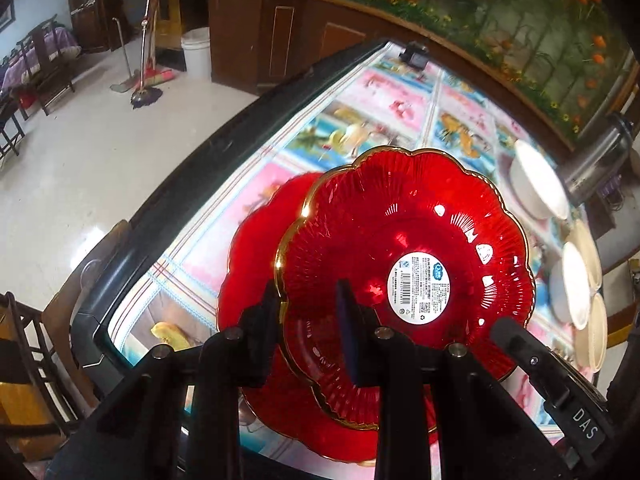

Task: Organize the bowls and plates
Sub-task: 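Lift the stacked red plates with the left tool and carry them aside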

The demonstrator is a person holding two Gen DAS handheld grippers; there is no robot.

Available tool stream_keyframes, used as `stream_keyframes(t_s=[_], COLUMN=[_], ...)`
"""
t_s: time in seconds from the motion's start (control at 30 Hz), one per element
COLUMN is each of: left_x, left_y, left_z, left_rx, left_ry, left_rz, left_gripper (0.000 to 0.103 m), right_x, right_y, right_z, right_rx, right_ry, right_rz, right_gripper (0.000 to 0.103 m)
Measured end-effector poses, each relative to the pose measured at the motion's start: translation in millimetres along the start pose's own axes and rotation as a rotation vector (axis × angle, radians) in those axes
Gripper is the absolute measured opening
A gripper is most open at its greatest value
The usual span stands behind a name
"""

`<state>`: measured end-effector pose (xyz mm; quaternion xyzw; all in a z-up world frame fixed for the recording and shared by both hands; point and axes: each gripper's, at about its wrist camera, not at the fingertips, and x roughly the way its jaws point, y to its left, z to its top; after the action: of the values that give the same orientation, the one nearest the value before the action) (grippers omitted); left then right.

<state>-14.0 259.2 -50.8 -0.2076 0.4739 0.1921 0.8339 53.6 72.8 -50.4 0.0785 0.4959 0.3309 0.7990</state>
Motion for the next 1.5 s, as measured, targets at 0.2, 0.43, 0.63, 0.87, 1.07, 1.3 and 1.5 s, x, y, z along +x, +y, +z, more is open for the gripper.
stream_keyframes(t_s=[0.2, 0.43, 0.63, 0.87, 1.07, 1.3, 1.5], left_x=[9, 16, 18, 17, 14, 5, -4], left_y=[3, 7, 7, 6, 7, 10, 8], left_z=[-5, -10, -10, -10, -10, -9, -11], left_rx=[0.013, 0.021, 0.019, 0.014, 0.002, -0.009, -0.014], left_ry=[0.019, 0.036, 0.035, 0.038, 0.039, 0.025, -0.002], left_rz=[0.021, 0.047, 0.066, 0.077, 0.072, 0.046, 0.032], left_gripper=[0.025, 0.025, 0.025, 0.025, 0.025, 0.035, 0.057], right_x=[15, 24, 28, 29, 28, 22, 13], right_y=[-3, -4, -1, 5, 9, 12, 13], right_z=[-4, -5, -6, -5, -4, -5, -5], right_rx=[0.001, 0.005, -0.007, -0.015, -0.030, -0.026, -0.017], right_ry=[0.044, 0.079, 0.099, 0.113, 0.118, 0.121, 0.103], right_rz=[-0.022, -0.035, -0.044, -0.070, -0.062, -0.040, -0.029], right_gripper=[0.008, 0.009, 0.012, 0.016, 0.027, 0.039, 0.058])
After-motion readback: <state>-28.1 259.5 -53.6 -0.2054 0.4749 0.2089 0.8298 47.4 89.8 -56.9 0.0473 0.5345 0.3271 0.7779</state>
